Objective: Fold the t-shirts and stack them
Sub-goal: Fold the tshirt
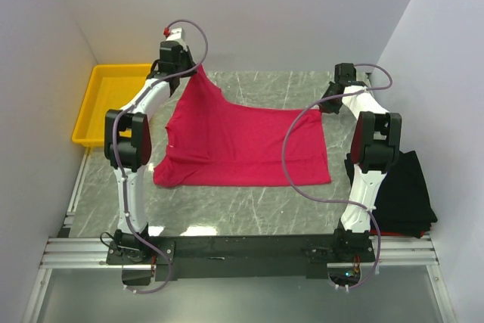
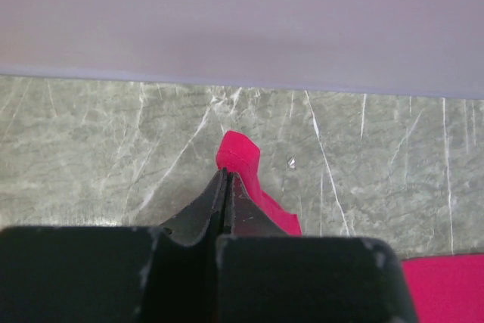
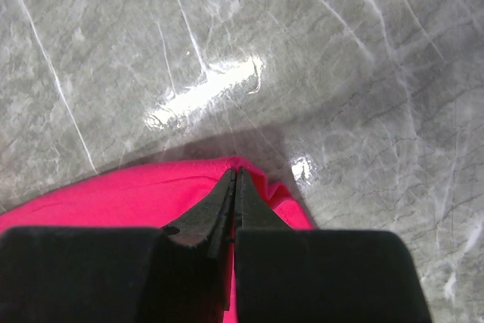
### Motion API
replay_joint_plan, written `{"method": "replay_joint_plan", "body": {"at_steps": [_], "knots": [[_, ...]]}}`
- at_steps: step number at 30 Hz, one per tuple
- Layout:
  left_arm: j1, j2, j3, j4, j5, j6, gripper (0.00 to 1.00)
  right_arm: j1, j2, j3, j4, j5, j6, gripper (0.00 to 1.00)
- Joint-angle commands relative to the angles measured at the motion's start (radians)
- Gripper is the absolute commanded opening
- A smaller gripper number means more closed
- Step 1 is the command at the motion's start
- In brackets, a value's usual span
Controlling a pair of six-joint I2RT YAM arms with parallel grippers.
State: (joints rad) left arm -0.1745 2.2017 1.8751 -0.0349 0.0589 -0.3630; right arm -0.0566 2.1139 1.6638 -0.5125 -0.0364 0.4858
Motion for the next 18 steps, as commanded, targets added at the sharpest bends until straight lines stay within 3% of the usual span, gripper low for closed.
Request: {"method": "replay_joint_plan", "body": {"at_steps": [1, 8, 18], "knots": [[0.010, -0.072, -0.048, 0.059, 0.001, -0.013, 0.00, -0.003, -0.035, 0.014, 0.035, 0.030, -0.021, 0.00], [0.010, -0.118, -0.138, 0.038, -0.001, -0.033, 0.00, -0.003, -0.091, -0.045, 0.078, 0.067, -0.007, 0.00], [0.010, -0.342, -0.373, 0.011, -0.105, -0.158, 0.00, -0.003, -0.241, -0.222, 0.124, 0.197, 0.045, 0.00]]}}
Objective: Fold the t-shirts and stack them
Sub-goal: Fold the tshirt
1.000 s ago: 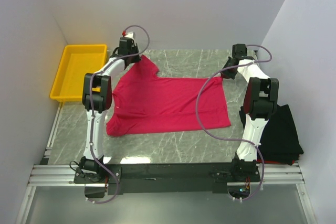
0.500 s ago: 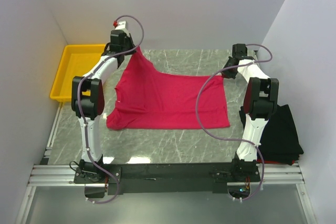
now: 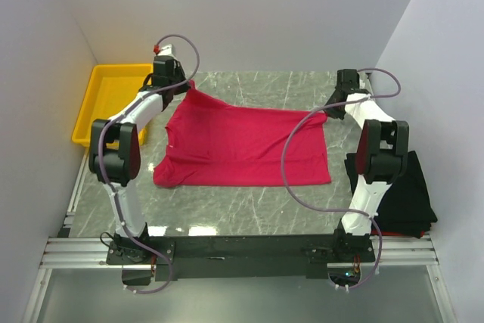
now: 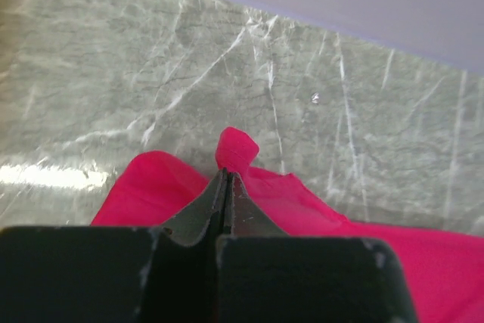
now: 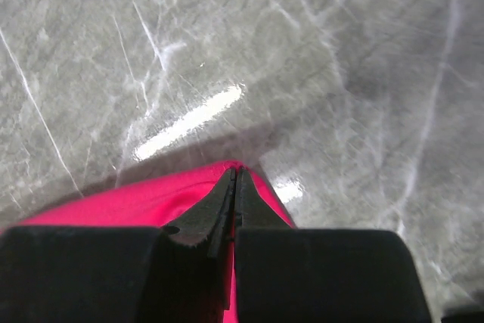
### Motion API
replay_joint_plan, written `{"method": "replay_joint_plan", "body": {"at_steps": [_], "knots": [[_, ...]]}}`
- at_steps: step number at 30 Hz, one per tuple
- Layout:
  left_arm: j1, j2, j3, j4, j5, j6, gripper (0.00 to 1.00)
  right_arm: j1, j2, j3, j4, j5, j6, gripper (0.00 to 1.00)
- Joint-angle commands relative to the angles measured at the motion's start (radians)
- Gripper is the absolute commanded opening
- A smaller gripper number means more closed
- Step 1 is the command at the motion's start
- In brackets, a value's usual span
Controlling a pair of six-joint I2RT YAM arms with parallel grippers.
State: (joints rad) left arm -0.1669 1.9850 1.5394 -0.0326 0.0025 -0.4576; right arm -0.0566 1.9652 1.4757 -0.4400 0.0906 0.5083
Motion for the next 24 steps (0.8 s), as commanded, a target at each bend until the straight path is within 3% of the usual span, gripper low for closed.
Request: {"method": "replay_joint_plan", "body": {"at_steps": [1, 14, 24], "knots": [[0.003, -0.143, -0.056, 0.002, -0.067, -0.078, 0.00, -0.003, -0.104, -0.046, 0.055, 0.075, 0.022, 0.00], [0.003, -0.417, -0.360, -0.141, -0.200, -0.282, 0.00, 0.012, -0.218, -0.195, 0.090, 0.041, 0.055, 0.00], [-0.019, -0.627, -0.607, -0.115, -0.205, -0.381, 0.00, 0.014, -0.284, -0.327, 0.136, 0.009, 0.088, 0.00]]}}
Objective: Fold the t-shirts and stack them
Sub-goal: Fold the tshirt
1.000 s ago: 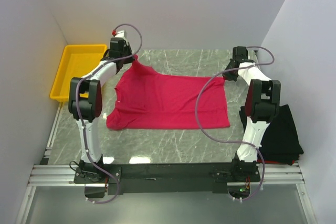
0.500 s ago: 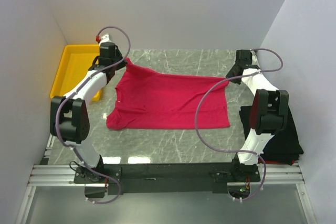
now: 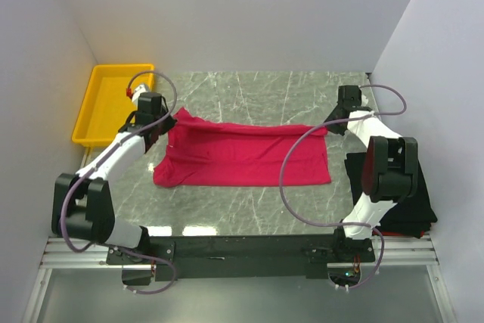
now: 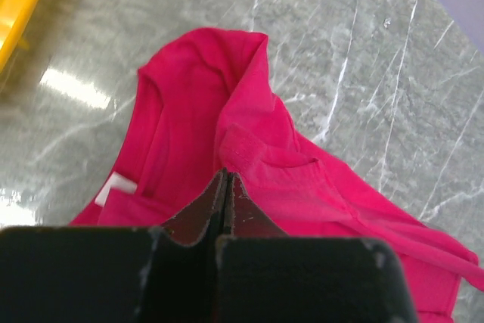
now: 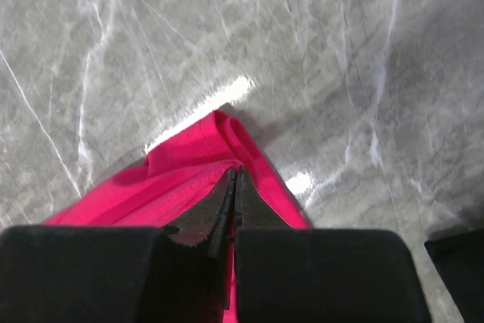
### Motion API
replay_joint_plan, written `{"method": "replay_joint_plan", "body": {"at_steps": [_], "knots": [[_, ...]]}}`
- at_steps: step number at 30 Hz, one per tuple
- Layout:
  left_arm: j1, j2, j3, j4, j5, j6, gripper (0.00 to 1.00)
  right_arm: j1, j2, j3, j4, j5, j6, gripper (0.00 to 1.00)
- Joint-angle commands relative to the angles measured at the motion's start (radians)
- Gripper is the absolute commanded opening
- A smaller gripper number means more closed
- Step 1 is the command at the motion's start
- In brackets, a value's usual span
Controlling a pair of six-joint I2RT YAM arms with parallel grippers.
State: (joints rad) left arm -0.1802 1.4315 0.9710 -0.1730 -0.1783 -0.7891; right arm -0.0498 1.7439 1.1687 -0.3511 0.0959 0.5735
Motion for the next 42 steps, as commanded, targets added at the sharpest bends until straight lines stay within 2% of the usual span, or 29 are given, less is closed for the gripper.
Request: {"method": "replay_joint_plan", "body": {"at_steps": [1, 20, 35, 37, 41, 42], "knots": [[-0.007, -0.088, -0.052, 0.024, -0.027, -0.056, 0.00, 0.007, -0.069, -0.026, 0.049, 0.005, 0.028, 0.00], [-0.044, -0.266, -0.222, -0.032, -0.090, -0.101, 0.00, 0.007, -0.193, -0.175, 0.097, -0.028, 0.054, 0.00], [-0.045, -0.391, -0.373, -0.013, -0.017, -0.101, 0.00, 0.004, -0.237, -0.239, 0.101, -0.027, 0.054, 0.00], [-0.045, -0.405, -0.403, 0.001, 0.000, -0.102, 0.00, -0.001, -0.250, -0.256, 0.101, -0.030, 0.049, 0.07], [-0.047, -0.443, -0.456, 0.041, 0.048, -0.094, 0.02, -0.007, -0.305, -0.277, 0.090, -0.030, 0.043, 0.29], [-0.047, -0.451, -0.472, 0.053, 0.062, -0.094, 0.02, -0.007, -0.316, -0.277, 0.087, -0.030, 0.042, 0.31]]}}
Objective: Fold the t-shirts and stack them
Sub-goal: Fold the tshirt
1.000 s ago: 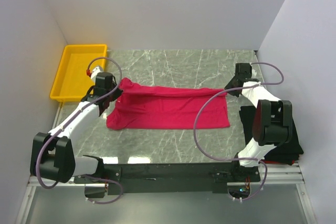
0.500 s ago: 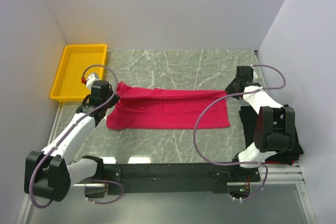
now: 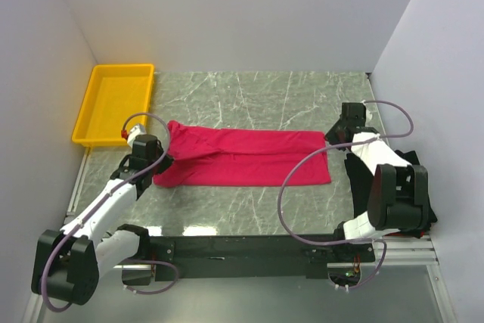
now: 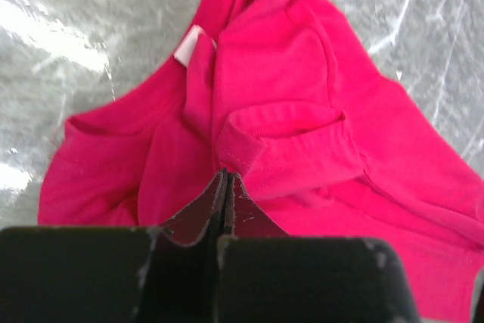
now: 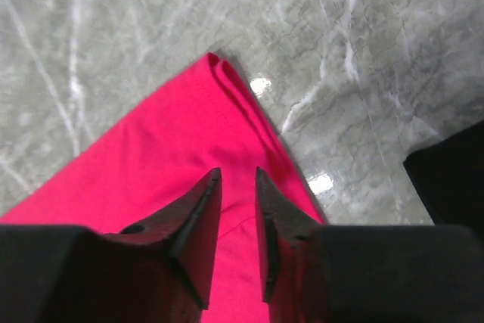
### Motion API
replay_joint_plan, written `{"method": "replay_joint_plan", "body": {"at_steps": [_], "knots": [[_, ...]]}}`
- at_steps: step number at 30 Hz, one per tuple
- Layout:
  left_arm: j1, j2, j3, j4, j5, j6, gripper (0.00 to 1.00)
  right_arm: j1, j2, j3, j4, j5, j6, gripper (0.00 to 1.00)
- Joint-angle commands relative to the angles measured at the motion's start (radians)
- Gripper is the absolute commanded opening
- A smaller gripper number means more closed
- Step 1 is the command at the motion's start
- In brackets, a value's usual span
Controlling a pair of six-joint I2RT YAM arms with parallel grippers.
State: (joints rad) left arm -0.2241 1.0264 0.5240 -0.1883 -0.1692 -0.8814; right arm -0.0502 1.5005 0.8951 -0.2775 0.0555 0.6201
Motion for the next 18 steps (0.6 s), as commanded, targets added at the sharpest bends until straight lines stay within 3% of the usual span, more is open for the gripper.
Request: {"method": "replay_joint_plan", "body": {"at_steps": [1, 7, 18], "knots": [[-0.003, -0.055, -0.031, 0.072, 0.054, -0.005, 0.02, -0.007, -0.085, -0.005, 0.006, 0.012, -0.005, 0.33], [-0.003, -0.077, -0.045, 0.069, 0.062, 0.002, 0.02, 0.013, -0.146, -0.010, 0.004, -0.008, -0.007, 0.36], [-0.006, -0.080, -0.090, 0.085, 0.089, -0.002, 0.01, 0.182, -0.008, 0.057, 0.015, 0.029, 0.043, 0.34]]}}
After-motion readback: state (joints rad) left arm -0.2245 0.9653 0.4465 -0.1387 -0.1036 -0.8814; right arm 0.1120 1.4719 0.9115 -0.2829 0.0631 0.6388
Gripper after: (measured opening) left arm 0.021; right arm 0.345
